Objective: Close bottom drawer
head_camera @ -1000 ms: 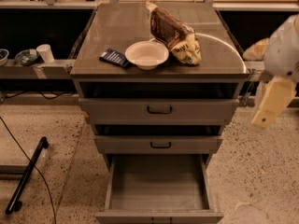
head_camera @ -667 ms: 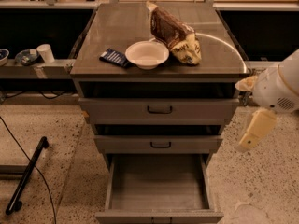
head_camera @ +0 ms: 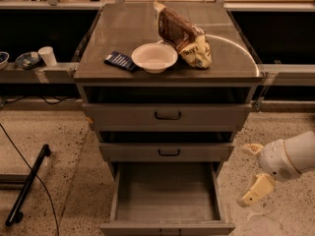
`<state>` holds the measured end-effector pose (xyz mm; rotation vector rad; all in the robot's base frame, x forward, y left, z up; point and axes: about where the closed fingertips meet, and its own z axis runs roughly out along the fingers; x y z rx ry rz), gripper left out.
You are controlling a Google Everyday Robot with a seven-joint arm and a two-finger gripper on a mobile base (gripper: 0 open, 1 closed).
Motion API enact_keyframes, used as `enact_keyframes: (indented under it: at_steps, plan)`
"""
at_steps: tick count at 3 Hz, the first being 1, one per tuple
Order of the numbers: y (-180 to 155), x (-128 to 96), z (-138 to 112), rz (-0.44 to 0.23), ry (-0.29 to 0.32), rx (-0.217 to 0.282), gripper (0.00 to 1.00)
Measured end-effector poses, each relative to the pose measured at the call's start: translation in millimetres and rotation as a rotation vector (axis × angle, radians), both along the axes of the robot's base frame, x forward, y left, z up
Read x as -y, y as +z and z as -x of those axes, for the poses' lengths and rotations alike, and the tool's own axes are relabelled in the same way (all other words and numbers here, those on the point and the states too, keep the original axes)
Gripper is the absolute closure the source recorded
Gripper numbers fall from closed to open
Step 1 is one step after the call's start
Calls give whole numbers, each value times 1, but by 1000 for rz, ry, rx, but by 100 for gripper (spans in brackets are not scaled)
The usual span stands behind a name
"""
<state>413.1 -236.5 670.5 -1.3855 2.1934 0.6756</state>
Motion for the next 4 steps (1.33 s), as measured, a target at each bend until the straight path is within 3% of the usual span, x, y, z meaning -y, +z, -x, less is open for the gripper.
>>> enact_keyframes:
  at_steps: [1,2,3,4]
  plan:
    - [9,-7,-10,12,84,61,0]
    - [9,-7,-10,12,84,62,0]
    - [-5,-6,-13,3,73,154,0]
    - [-45,-7,-6,-51,36,302,0]
